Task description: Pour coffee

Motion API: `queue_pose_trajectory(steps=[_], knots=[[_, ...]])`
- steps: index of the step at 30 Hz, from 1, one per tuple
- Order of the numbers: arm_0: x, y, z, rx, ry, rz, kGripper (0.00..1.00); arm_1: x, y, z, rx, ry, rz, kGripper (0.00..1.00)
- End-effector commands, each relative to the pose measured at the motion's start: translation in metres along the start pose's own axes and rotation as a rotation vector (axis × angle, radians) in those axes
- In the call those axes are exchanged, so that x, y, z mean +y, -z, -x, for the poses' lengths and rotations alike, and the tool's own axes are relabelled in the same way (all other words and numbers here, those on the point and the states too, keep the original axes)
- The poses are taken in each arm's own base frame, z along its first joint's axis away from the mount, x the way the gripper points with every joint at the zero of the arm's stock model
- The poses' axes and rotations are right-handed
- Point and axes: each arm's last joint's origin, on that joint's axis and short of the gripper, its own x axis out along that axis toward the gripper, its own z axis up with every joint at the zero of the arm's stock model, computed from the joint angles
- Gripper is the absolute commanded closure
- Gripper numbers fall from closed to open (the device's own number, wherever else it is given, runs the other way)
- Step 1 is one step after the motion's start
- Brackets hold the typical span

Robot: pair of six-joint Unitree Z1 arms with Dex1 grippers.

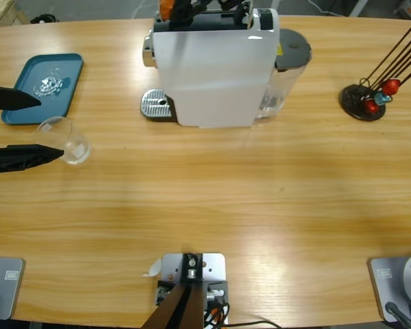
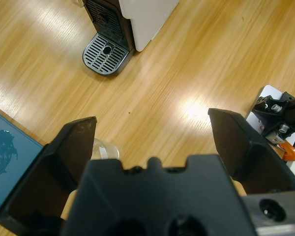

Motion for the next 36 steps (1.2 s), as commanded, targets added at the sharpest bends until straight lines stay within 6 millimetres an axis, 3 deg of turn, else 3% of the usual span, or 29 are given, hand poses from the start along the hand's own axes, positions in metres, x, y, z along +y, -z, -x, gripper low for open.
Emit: queue_pose_trajectory(steps=[1,17,19,21,22,25,32,36], knots=[[-0.001,0.014,-0.004,0.046,-0.009,0.021,0.000,-0.004,0.024,-0.022,0.108,0.020,-0.015,0.998],[0.002,0.015,-0.002,0.045,-0.028,0.033,0.000,0.005,0.029,-0.033,0.163,-0.012,-0.009,0.989],[0.002,0.015,-0.002,0.047,-0.028,0.032,0.000,0.005,0.029,-0.033,0.169,-0.009,-0.009,0.723],[0.002,0.015,-0.002,0.047,-0.028,0.031,0.000,0.006,0.028,-0.032,0.179,0.003,-0.007,0.304],[0.002,0.015,-0.002,0.047,-0.028,0.031,0.000,0.006,0.028,-0.032,0.184,0.012,-0.005,0.194],[0.002,0.015,-0.002,0.043,-0.029,0.032,0.000,0.007,0.024,-0.027,0.185,0.031,0.003,0.012],[0.001,0.015,0.001,0.032,-0.031,0.030,0.000,0.015,-0.005,0.000,0.110,0.076,0.045,0.013],[0.002,0.014,0.000,0.026,-0.036,0.029,0.000,0.045,-0.035,0.012,0.037,0.046,-0.001,0.393]])
